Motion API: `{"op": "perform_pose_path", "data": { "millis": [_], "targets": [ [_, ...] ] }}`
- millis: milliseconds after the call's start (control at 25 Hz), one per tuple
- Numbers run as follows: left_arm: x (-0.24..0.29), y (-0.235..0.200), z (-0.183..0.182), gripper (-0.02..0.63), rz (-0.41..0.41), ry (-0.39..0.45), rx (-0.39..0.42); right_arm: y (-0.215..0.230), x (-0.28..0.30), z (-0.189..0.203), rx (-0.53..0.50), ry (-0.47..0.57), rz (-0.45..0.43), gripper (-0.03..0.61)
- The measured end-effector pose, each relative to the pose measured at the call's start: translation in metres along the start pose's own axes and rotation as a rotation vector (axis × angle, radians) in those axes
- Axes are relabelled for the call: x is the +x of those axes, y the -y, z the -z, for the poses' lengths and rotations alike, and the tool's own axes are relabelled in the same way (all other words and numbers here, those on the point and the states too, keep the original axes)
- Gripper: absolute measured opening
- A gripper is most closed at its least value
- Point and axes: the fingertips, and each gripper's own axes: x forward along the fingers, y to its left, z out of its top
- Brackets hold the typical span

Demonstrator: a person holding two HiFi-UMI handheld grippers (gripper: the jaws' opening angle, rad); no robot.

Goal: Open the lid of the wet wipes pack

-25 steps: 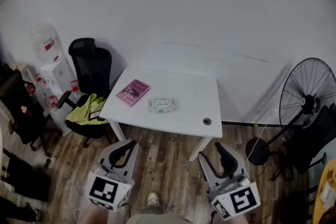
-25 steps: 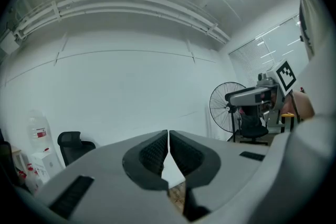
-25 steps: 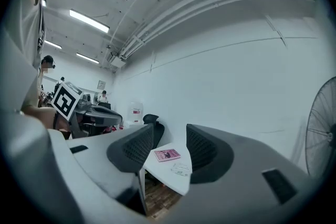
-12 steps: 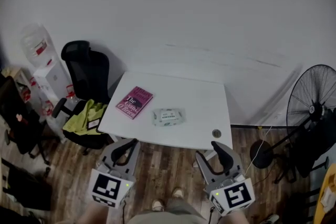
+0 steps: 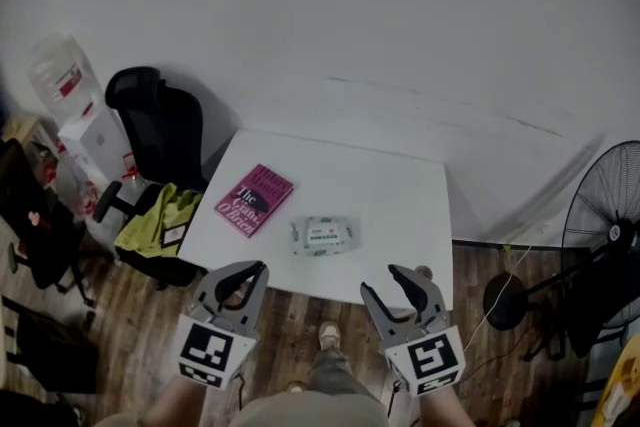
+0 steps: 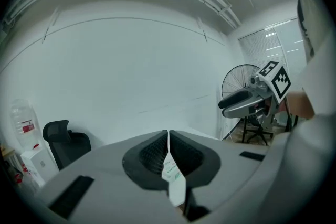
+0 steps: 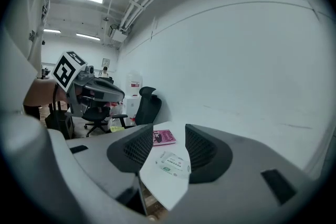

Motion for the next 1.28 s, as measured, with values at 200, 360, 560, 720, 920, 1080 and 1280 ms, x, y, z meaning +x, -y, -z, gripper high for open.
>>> {"op": "perform_pose_path", "data": {
  "millis": [200, 360, 560, 720, 920, 1080, 1280],
  "targets": [
    [0.073, -0.017, 0.012, 0.028, 0.001, -0.076, -0.009, 0.035, 0.071, 0.018, -0.008, -0.057, -0.086, 0.204],
    [0.129, -0.03, 0.023, 0.028, 0.005, -0.118, 0.005, 0.058, 0.125, 0.029, -0.052, -0.092, -0.149, 0.204],
    [0.179, -0.05, 0.04, 0.028, -0.024, -0.191, -0.002, 0.083, 0.184, 0.049, -0.154, -0.149, -0.22, 0.204],
    [0.201, -0.066, 0.052, 0.028, -0.059, -0.24, -0.021, 0.093, 0.215, 0.061, -0.226, -0.179, -0.281, 0.203],
    [0.216, -0.073, 0.067, 0.028, -0.077, -0.285, -0.041, 0.088, 0.234, 0.08, -0.309, -0.226, -0.348, 0.202],
    [0.219, -0.072, 0.073, 0.028, -0.06, -0.31, -0.039, 0.082, 0.237, 0.091, -0.298, -0.256, -0.362, 0.202],
    [0.218, -0.077, 0.079, 0.028, -0.029, -0.32, -0.045, 0.078, 0.24, 0.095, -0.279, -0.284, -0.344, 0.19]
  ]
}}
